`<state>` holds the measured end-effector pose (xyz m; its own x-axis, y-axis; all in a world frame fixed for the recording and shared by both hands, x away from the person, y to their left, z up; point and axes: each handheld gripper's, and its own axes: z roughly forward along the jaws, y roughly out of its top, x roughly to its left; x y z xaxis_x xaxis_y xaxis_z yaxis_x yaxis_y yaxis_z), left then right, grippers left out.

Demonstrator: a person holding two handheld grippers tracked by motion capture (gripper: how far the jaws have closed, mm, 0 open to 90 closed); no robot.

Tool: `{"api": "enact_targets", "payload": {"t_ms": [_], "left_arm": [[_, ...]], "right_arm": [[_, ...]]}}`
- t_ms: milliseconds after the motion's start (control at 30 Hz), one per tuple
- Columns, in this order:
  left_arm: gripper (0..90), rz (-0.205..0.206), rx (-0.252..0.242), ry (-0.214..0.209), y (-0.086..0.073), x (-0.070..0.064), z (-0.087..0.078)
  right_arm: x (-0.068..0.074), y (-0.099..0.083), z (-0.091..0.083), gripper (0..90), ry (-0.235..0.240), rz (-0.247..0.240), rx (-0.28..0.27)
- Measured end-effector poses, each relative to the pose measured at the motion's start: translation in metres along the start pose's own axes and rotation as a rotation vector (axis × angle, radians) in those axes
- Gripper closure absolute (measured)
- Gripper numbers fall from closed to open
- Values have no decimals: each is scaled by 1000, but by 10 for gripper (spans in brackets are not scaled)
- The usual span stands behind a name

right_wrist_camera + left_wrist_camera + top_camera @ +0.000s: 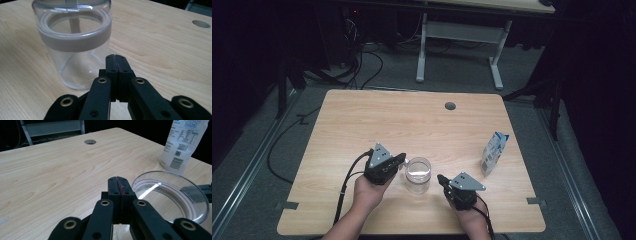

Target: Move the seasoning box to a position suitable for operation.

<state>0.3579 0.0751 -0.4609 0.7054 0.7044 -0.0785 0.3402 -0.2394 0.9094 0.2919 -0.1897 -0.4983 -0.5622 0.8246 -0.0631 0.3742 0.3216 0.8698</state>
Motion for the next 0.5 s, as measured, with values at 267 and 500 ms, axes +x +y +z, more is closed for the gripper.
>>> {"api": "enact_targets", "payload": {"t_ms": [267,500], "left_arm": [[899,-1,-1,-3,-1,1,0],[900,-10,-4,-4,-2,2,0]], "right_arm": [[2,4,-3,894,0,-12,-17],[4,5,-4,892,5,-14,-24]]}}
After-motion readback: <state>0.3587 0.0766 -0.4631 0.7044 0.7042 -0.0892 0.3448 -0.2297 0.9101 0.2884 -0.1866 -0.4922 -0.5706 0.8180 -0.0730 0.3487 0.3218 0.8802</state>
